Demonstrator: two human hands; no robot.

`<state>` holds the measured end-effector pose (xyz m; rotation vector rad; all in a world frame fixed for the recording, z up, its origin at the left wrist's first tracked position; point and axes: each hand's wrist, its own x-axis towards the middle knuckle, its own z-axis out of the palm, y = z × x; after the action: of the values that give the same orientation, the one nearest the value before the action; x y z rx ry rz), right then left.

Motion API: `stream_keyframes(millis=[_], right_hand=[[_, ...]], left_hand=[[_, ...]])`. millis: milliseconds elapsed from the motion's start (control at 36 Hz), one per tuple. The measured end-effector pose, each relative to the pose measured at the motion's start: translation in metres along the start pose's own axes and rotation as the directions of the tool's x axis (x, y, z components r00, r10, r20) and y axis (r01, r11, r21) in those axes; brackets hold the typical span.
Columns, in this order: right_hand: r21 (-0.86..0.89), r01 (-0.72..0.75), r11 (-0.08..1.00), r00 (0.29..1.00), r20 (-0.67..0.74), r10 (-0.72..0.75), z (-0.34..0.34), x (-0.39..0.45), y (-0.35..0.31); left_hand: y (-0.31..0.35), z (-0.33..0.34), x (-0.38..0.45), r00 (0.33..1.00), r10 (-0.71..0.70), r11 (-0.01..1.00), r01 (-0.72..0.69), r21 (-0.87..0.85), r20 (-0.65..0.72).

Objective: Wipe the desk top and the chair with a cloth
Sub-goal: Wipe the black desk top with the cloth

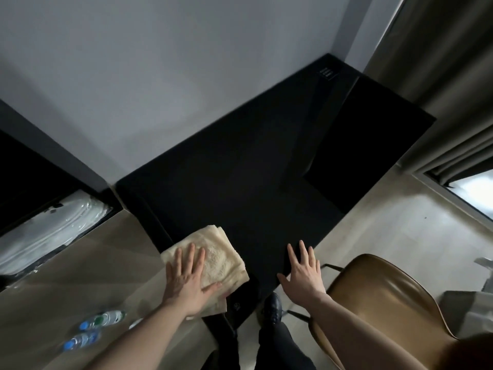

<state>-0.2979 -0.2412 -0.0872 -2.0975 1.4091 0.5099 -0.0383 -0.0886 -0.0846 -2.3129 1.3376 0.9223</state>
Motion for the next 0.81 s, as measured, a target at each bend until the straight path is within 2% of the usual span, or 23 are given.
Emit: stream_keyframes(millis=[167,389,611,806], right_hand=[[0.008,0.008,1.0,1.0,0.006,-0.008,-0.019,0.003,0.009],[-0.007,0.059,0.998,0.998,-0.011,-0.059,-0.064,0.058,0.036],[-0.049,0.079,0.996,0.997,0.013,-0.078,-0.112,0.134,0.085],[-0.136,0.174,0.975,0.983,0.074,-0.165,-0.117,0.156,0.113]], left_hand=[[0.008,-0.017,0.007,0.997,0.017,1.0,-0.018,0.017,0.071],[0.031,-0.037,0.034,0.988,0.019,1.0,-0.018,-0.008,0.152],[0.095,-0.058,0.088,0.995,0.008,0.994,0.003,-0.111,0.099],[0.157,-0.091,0.126,0.997,-0.03,0.981,0.043,-0.188,0.069]])
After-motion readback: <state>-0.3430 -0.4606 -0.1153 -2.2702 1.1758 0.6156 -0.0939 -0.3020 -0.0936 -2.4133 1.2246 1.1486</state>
